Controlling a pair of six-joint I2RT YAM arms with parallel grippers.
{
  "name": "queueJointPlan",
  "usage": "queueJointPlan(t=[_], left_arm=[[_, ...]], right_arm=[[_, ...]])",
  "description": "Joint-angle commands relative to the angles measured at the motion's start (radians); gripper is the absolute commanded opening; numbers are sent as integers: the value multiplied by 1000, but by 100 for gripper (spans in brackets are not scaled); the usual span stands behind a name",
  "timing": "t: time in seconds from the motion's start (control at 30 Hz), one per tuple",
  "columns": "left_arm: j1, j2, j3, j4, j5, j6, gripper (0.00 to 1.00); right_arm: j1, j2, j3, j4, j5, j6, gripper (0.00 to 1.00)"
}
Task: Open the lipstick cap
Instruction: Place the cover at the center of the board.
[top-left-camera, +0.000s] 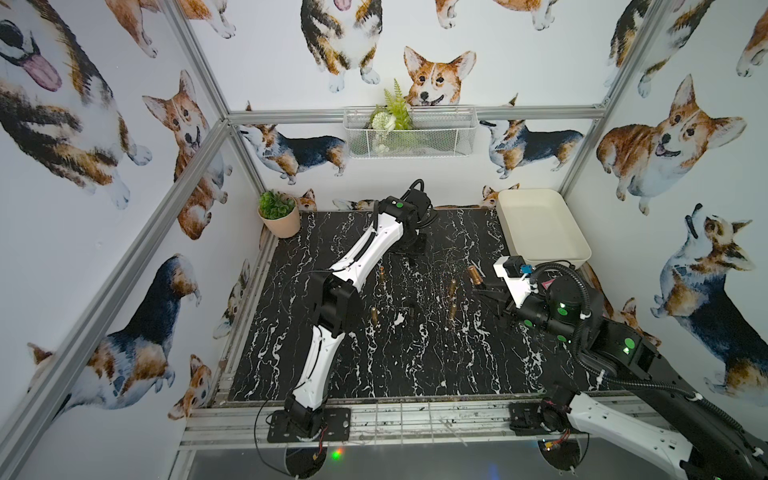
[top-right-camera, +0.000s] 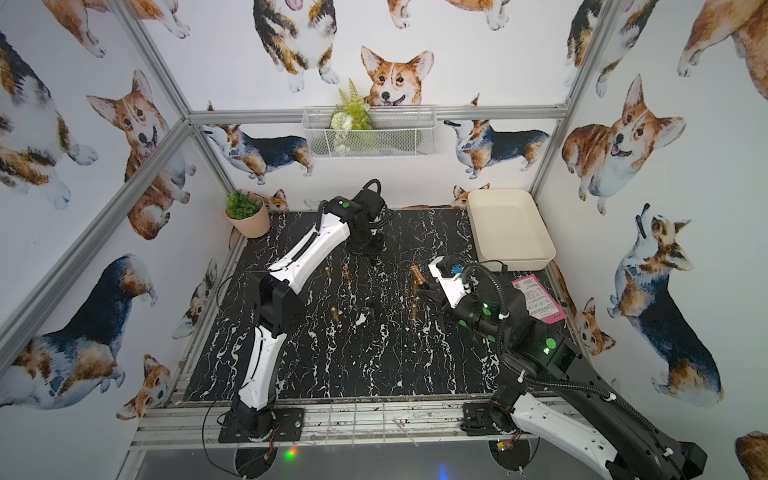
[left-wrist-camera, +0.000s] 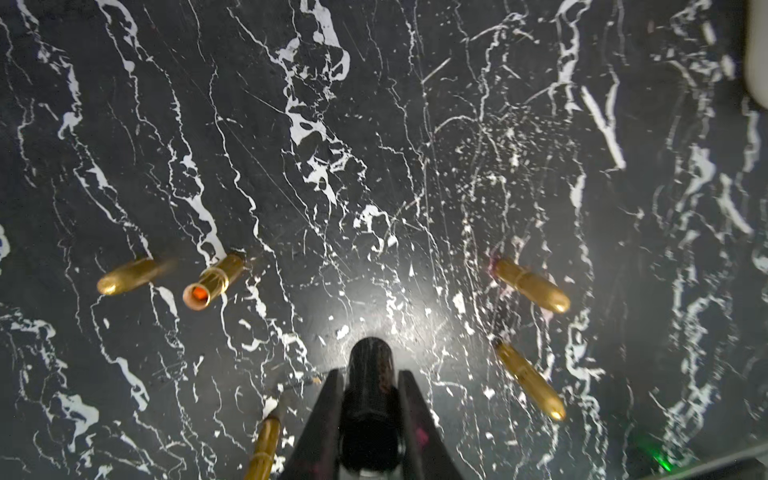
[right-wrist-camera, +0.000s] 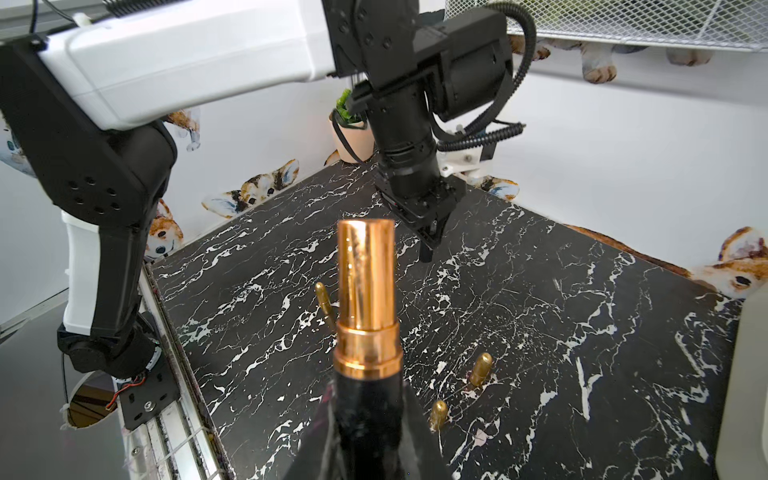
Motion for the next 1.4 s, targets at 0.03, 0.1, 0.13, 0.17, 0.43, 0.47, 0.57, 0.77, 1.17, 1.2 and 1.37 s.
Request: queueJointPlan(t=[0.03,0.1,0.13,0.17,0.43,0.47,0.57,0.77,1.17,1.2,1.37], left_arm=[[-1,65,-11,101,-79,-2,0],[-2,83,-25,136,-87,-8,0],[-3,94,-25,142,-106,-11,0],[-6,101,-23,145,-125,-12,0],[-4,79,-168,267,-198,-45,0],[-4,82,-179,274,-205,-50,0],[-5,78,-225,311,-210,-61,0],[-4,40,-325,393,-224,-86,0],[-1,9,-432,449,-218,-116,4],[-2,8,-432,449,-215,-118,6],[4,8,-432,448,-204,-125,13]], right_arm=[[1,-9,3,-34,28,-17,0],[1,-11,-2,-34,37,-21,0],[1,-9,-4,-34,44,-24,0],[1,-9,-5,-34,47,-25,0],[1,-8,-32,-25,54,-27,0],[1,-9,-36,-24,55,-28,0],[1,-11,-40,-26,56,-29,0],[2,-26,-46,-30,63,-30,0],[2,-29,-46,-37,67,-31,0],[1,-29,-46,-37,67,-29,0],[1,-29,-51,-40,72,-27,0]])
